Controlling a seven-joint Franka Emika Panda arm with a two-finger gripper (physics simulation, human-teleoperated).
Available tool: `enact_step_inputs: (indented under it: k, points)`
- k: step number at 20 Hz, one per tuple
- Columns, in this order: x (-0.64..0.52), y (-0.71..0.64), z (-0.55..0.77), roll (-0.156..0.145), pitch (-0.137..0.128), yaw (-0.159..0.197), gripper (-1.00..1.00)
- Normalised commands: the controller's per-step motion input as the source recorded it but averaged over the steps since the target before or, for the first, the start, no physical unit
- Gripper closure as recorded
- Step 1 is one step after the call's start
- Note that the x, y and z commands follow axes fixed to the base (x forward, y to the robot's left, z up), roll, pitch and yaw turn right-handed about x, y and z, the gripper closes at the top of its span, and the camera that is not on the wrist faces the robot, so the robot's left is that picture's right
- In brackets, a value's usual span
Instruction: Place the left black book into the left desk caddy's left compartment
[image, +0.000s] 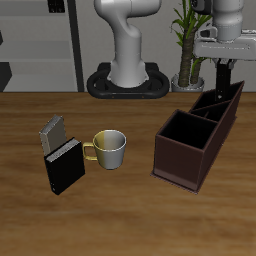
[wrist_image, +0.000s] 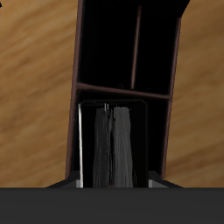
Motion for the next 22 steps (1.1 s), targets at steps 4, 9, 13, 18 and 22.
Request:
enact_step_inputs:
  k: [4,9,13,18,22]
  points:
    - [0.28,-0.07,-0.25,-0.007,0.046,-0.007,1.0]
    - [0.07,-0.01,-0.3,-0.003,0.042,-0.013,1.0]
    - [-0.02,0.01,-0.24,0.005,0.018,-0.008,1.0]
    - [-0.03,0.07,-0.31,0.005,0.03,-0.014,1.0]
    - [0.03,0.12,-0.54,0.046,0.081,0.0,1.0]
